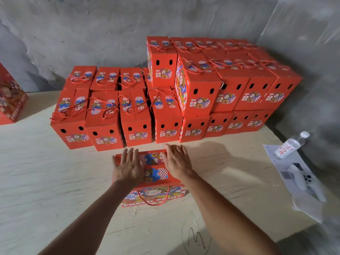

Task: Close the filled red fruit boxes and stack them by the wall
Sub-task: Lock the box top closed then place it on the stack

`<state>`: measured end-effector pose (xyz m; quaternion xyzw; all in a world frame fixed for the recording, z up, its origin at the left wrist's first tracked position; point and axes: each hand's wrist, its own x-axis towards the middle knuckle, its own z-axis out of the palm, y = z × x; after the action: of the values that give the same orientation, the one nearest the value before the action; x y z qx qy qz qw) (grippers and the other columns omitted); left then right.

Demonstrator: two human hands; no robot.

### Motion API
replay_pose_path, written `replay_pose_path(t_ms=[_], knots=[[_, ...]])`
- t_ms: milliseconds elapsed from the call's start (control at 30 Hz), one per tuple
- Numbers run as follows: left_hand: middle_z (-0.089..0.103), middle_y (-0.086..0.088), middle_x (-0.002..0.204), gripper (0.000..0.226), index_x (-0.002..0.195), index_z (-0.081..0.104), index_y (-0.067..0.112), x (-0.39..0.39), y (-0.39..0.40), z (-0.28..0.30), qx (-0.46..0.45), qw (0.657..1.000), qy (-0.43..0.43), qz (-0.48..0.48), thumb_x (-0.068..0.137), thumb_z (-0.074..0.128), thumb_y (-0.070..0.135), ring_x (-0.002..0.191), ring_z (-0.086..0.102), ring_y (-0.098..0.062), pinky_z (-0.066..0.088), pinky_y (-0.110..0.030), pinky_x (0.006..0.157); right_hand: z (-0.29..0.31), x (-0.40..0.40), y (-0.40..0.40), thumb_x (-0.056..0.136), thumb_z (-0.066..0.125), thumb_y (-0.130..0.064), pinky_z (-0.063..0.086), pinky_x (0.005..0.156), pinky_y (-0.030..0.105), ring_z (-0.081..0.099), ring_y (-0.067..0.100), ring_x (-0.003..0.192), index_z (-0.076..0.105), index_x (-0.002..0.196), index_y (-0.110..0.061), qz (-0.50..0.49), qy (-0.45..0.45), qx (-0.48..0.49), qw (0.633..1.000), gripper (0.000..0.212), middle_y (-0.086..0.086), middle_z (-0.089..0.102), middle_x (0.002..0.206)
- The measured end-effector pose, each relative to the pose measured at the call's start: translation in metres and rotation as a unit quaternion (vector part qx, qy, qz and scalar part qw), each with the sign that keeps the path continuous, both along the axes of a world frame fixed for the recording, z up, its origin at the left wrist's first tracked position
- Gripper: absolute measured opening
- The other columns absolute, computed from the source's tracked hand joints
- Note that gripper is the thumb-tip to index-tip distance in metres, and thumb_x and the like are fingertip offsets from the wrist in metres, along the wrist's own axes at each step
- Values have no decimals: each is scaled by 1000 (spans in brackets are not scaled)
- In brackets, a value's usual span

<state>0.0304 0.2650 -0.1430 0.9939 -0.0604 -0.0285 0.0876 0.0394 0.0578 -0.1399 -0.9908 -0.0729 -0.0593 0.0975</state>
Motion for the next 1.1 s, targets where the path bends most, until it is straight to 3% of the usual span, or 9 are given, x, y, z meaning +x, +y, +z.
replay_pose_path(t_ms=[100, 200, 300, 500, 667, 800, 900, 1000, 1100], knots=[[31, -5, 165, 56, 157, 30, 16, 2, 3, 5, 0, 1000, -8, -25, 107, 21, 41, 155, 22, -24, 14, -61, 122, 3, -1, 1, 109, 36, -43, 32, 118, 44, 52, 22, 126, 51, 135, -14, 11, -7, -10, 1000, 42, 3, 59, 133], [61, -9, 132, 50, 127, 57, 12, -9, 5, 3, -54, 991, -118, -43, 104, 25, 42, 121, 55, -28, 39, -54, 109, 2, -11, 6, 102, 57, -39, 51, 88, 35, 58, 18, 94, 64, 104, -14, -12, -117, -19, 993, 26, 1, 65, 102], [67, -1, 94, 37, 94, 61, 18, -21, 5, -2, -121, 979, -164, 4, 102, 37, 44, 83, 58, -22, 50, -39, 79, -2, -21, 7, 98, 66, -32, 54, 67, 29, 63, 15, 72, 74, 83, -14, -36, -176, 26, 983, 25, -2, 73, 79], [67, 1, 71, 38, 69, 59, 16, -18, 15, 5, -167, 971, -167, 21, 103, 56, 33, 59, 59, -22, 57, -35, 61, 3, -21, -6, 104, 58, -40, 40, 50, 19, 57, 9, 50, 70, 65, -17, -38, -168, 40, 984, 47, -9, 66, 61], [71, 3, 80, 37, 70, 58, 18, -16, 29, -4, -174, 967, -170, 70, 103, 53, 33, 68, 59, -20, 49, -38, 78, 9, -11, -4, 104, 57, -45, 37, 46, 21, 42, 9, 38, 60, 54, -19, -50, -138, 24, 989, 56, -14, 46, 47], [72, 3, 86, 37, 72, 62, 20, -8, 26, -5, -138, 976, -154, 73, 103, 49, 36, 77, 56, -17, 35, -35, 81, 10, 0, 0, 106, 48, -49, 46, 53, 25, 51, 14, 42, 67, 58, -16, -41, -78, -12, 996, 61, -6, 57, 50], [68, -1, 108, 38, 95, 72, 18, -4, 27, -9, -116, 980, -150, 59, 105, 45, 44, 98, 56, -19, 38, -39, 93, 12, 3, 6, 109, 43, -44, 52, 54, 26, 60, 14, 47, 76, 73, -14, -13, -67, -63, 996, 58, -6, 66, 59], [50, -7, 145, 42, 122, 59, 16, 1, 28, -14, -126, 983, -107, 80, 104, 42, 51, 137, 42, -27, 33, -50, 112, 8, 3, 5, 108, 46, -43, 55, 52, 29, 64, 16, 49, 78, 74, -12, 6, -83, -72, 994, 56, -4, 70, 61], [43, -5, 152, 57, 139, 42, 18, 3, 27, -10, -235, 962, -24, 135, 100, 48, 59, 135, 49, -28, 49, -51, 100, 11, 6, 4, 108, 43, -47, 55, 53, 28, 63, 14, 49, 78, 76, -14, 18, -51, -68, 996, 58, -6, 70, 63]])
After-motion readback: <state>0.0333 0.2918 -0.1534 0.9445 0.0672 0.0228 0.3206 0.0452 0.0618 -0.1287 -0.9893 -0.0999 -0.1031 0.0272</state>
